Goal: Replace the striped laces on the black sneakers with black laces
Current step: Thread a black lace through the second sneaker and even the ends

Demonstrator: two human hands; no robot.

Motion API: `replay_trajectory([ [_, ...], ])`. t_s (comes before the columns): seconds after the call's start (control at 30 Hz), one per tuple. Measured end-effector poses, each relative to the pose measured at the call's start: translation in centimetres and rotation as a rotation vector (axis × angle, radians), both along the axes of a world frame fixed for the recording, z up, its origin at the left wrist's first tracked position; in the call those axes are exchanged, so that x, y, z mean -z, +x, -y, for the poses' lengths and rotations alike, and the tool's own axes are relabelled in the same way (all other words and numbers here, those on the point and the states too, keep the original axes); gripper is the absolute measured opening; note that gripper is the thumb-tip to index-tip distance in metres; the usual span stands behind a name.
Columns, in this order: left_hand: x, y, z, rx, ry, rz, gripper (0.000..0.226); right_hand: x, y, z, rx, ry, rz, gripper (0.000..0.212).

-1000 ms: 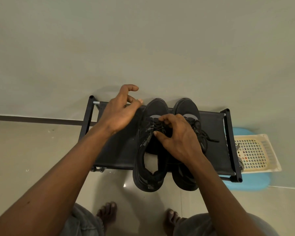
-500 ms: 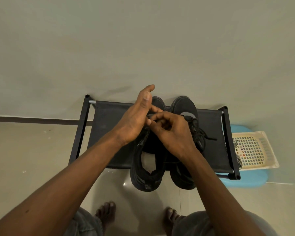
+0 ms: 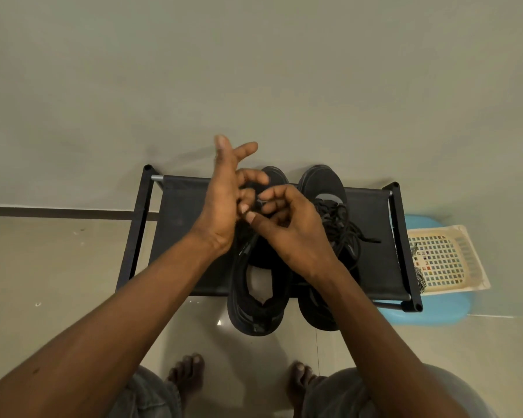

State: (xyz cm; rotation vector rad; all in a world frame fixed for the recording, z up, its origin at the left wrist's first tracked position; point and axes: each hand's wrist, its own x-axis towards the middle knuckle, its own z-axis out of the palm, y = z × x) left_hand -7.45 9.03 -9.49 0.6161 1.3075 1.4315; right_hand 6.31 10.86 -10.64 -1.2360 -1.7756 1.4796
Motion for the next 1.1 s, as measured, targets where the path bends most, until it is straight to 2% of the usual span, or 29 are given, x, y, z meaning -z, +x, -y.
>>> replay_trajectory([
  [0.13, -0.2, -0.8, -0.4, -0.089, 0.077, 0.240, 0.083, 0.4, -0.6, 0.5, -0.058, 0.017, 0.035, 0.045],
  [0.2, -0.5, -0.6, -0.5, -0.123, 0.097, 0.281, 0.082, 0.2, -1.0, 0.5, -0.039, 0.036, 0.017, 0.041],
  [0.27, -0.9, -0.4, -0.7, -0.130, 0.100, 0.280, 0.078, 0.0, -1.1, 0.3, 0.029, 0.016, -0.037, 0.029],
  [0.33, -0.9, -0.5, -0.8, -0.109, 0.054, 0.195, 0.069, 0.1, -0.8, -0.1, 0.132, -0.012, -0.051, 0.016],
  [0.4, -0.7, -0.4, -0.6, -0.059, -0.049, -0.109, 0.061, 0.1, -0.3, -0.5, 0.221, -0.031, -0.067, 0.009],
  [0.47, -0.1, -0.1, -0.1, -0.055, -0.144, -0.440, 0.066, -0.1, 0.1, -0.6, 0.282, -0.057, -0.111, 0.010],
  [0.53, 0.3, 0.2, 0.1, -0.081, -0.181, -0.584, 0.059, -0.3, 0.1, -0.7, 0.315, -0.074, -0.143, 0.011],
  [0.6, 0.1, 0.4, 0.1, -0.036, -0.187, -0.555, 0.038, -0.3, -0.1, -0.6, 0.333, -0.044, -0.129, 0.010],
  [0.63, 0.2, 0.4, 0.0, -0.011, -0.178, -0.516, 0.036, -0.2, -0.2, -0.6, 0.334, -0.015, -0.109, 0.010],
  [0.77, 0.4, 0.5, -0.4, -0.026, -0.087, -0.270, 0.007, 0.0, -0.1, -0.3, 0.232, 0.151, 0.017, 0.007],
  [0.87, 0.4, -0.4, -0.7, -0.074, -0.069, -0.129, 0.005, -0.7, 0.5, -0.6, 0.155, 0.167, 0.079, 0.009],
  [0.97, 0.6, -1.7, -0.6, -0.029, -0.061, -0.181, 0.005, -1.2, 1.9, -1.7, 0.167, 0.124, 0.214, 0.020],
  [1.1, 1.3, -2.7, 0.1, 0.220, -0.089, -0.469, 0.005, -1.0, 3.1, -1.7, -0.033, 0.010, 0.455, 0.029],
])
